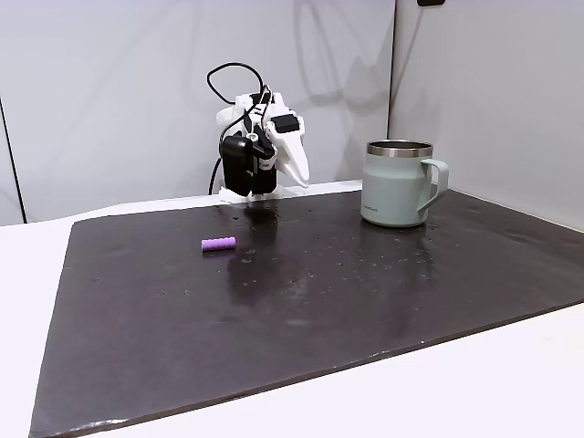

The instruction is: Grasp a pengrip and put it in the cup.

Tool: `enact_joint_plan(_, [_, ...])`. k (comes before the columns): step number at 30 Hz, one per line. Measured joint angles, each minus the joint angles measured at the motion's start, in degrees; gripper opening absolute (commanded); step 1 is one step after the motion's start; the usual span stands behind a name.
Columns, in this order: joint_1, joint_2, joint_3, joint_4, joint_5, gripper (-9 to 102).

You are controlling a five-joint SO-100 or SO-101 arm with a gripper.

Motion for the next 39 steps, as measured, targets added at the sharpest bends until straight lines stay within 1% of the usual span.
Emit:
enact_joint_plan(10, [0.0, 0.09, -0.44, 0.0, 0.0, 0])
enact_joint_plan(15, [-1.32, -1.23, -6.59, 4.75, -0.09, 0])
enact_joint_plan(20, [-0.7, -14.41, -21.88, 9.67, -0.09, 0])
enact_joint_plan(24, [1.85, -29.27, -36.91, 16.26, -1.32, 2])
enact_joint_plan(30, [9.23, -47.29, -58.01, 28.3, -4.75, 13])
enact_joint_plan(35, [14.06, -61.08, -74.27, 38.94, -9.49, 20])
enact_joint_plan(39, [18.11, -69.52, -83.32, 44.12, -13.36, 25])
